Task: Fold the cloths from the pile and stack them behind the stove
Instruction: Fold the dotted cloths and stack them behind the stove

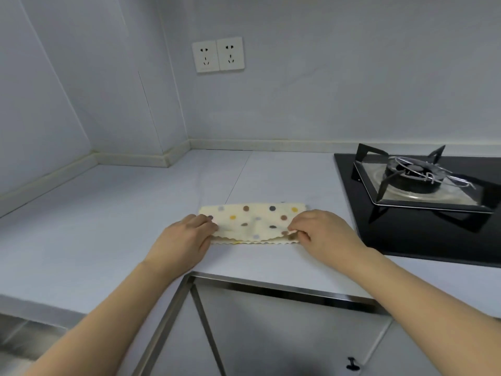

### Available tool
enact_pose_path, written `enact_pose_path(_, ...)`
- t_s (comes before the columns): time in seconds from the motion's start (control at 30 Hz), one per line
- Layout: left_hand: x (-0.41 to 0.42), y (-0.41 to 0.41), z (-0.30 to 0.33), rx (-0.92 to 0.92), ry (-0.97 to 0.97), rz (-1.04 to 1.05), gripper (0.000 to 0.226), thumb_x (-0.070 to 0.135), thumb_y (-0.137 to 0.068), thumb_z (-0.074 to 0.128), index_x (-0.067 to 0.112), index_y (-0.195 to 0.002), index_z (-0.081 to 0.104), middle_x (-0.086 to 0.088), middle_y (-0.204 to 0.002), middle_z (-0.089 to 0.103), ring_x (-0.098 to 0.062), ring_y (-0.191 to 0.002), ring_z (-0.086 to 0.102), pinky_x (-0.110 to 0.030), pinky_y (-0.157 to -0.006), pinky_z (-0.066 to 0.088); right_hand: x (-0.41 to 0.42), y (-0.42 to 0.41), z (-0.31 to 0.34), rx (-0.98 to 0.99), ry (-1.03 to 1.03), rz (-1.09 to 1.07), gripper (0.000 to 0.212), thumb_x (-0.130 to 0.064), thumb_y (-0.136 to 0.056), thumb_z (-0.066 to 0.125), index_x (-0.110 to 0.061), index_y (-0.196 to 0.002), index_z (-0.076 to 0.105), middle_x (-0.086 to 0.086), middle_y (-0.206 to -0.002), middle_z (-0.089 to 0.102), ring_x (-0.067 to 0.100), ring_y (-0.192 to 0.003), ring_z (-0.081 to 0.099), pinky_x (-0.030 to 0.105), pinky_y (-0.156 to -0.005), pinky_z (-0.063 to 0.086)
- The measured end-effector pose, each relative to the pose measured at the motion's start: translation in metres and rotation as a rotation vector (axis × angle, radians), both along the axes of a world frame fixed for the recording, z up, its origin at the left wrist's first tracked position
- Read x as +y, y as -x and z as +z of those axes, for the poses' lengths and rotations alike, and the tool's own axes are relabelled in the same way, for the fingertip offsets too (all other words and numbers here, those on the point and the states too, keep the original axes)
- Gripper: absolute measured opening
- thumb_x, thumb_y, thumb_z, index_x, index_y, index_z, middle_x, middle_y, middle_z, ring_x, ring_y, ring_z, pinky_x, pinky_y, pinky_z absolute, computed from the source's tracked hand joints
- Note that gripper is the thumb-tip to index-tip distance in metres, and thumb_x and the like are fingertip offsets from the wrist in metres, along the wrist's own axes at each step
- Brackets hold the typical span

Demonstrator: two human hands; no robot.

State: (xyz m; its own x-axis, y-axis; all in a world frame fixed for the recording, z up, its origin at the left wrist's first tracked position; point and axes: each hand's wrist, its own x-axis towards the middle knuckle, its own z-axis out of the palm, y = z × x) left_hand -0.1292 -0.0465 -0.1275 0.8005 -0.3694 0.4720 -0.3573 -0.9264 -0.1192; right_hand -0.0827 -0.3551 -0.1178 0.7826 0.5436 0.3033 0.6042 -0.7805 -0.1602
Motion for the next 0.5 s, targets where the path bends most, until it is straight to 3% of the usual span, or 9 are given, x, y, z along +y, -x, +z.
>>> enact_pose_path(0.07, -0.001, 0.006, -0.002, 0.050, 0.032, -0.012, 0.042, 0.025, -0.083, 0.034, 0.017, -0.098, 0.072, 0.002, -0.100, 0.069, -0.024, -0.083, 0.064, -0.031, -0.055, 0.054, -0.002, 0.010, -0.006, 0.020, -0.002, -0.015, 0.032, -0.016, -0.094, 0.046, -0.022, -0.117, 0.068, -0.010, -0.122, 0.064, 0.016, -0.114, 0.056, 0.030, -0.095, 0.043)
enact_pose_path(0.13, 0.000, 0.012, -0.003, 0.140, 0.099, -0.027, 0.047, 0.029, -0.085, 0.033, 0.017, -0.111, 0.070, 0.004, -0.111, 0.066, -0.021, -0.099, 0.060, -0.034, -0.072, 0.056, -0.003, 0.018, -0.012, 0.041, -0.055, -0.040, 0.033, -0.017, -0.094, 0.048, -0.020, -0.121, 0.066, -0.008, -0.126, 0.062, 0.016, -0.119, 0.052, 0.028, -0.101, 0.040)
enact_pose_path(0.23, 0.006, 0.016, -0.001, 0.249, 0.188, -0.030, 0.053, 0.046, -0.088, 0.034, 0.022, -0.127, 0.061, 0.009, -0.129, 0.055, -0.014, -0.117, 0.049, -0.032, -0.095, 0.046, -0.006, 0.024, -0.017, 0.087, -0.130, -0.072, 0.035, -0.023, -0.093, 0.052, -0.022, -0.127, 0.062, -0.010, -0.134, 0.055, 0.011, -0.125, 0.046, 0.022, -0.107, 0.031)
enact_pose_path(0.33, 0.012, 0.013, 0.002, 0.201, 0.148, -0.072, 0.042, 0.048, -0.092, 0.038, 0.026, -0.118, 0.062, 0.011, -0.121, 0.056, -0.015, -0.103, 0.052, -0.030, -0.086, 0.047, -0.009, 0.024, -0.016, 0.150, -0.173, -0.085, 0.037, -0.030, -0.092, 0.054, -0.026, -0.128, 0.059, -0.014, -0.133, 0.053, 0.007, -0.123, 0.045, 0.023, -0.107, 0.033)
enact_pose_path(0.43, 0.014, 0.009, 0.002, 0.154, 0.135, -0.098, 0.021, 0.031, -0.097, 0.049, 0.021, -0.103, 0.066, 0.008, -0.103, 0.060, -0.019, -0.087, 0.055, -0.031, -0.071, 0.048, -0.007, 0.022, -0.014, 0.176, -0.178, -0.099, 0.036, -0.035, -0.091, 0.056, -0.029, -0.127, 0.057, -0.019, -0.129, 0.052, 0.005, -0.119, 0.045, 0.023, -0.103, 0.034)
enact_pose_path(0.5, 0.013, 0.006, 0.002, 0.161, 0.153, -0.067, 0.013, 0.020, -0.097, 0.052, 0.017, -0.099, 0.065, 0.007, -0.096, 0.060, -0.018, -0.084, 0.052, -0.031, -0.069, 0.045, -0.005, 0.021, -0.013, 0.189, -0.171, -0.106, 0.037, -0.036, -0.090, 0.056, -0.030, -0.126, 0.056, -0.020, -0.128, 0.051, 0.005, -0.119, 0.044, 0.025, -0.103, 0.033)
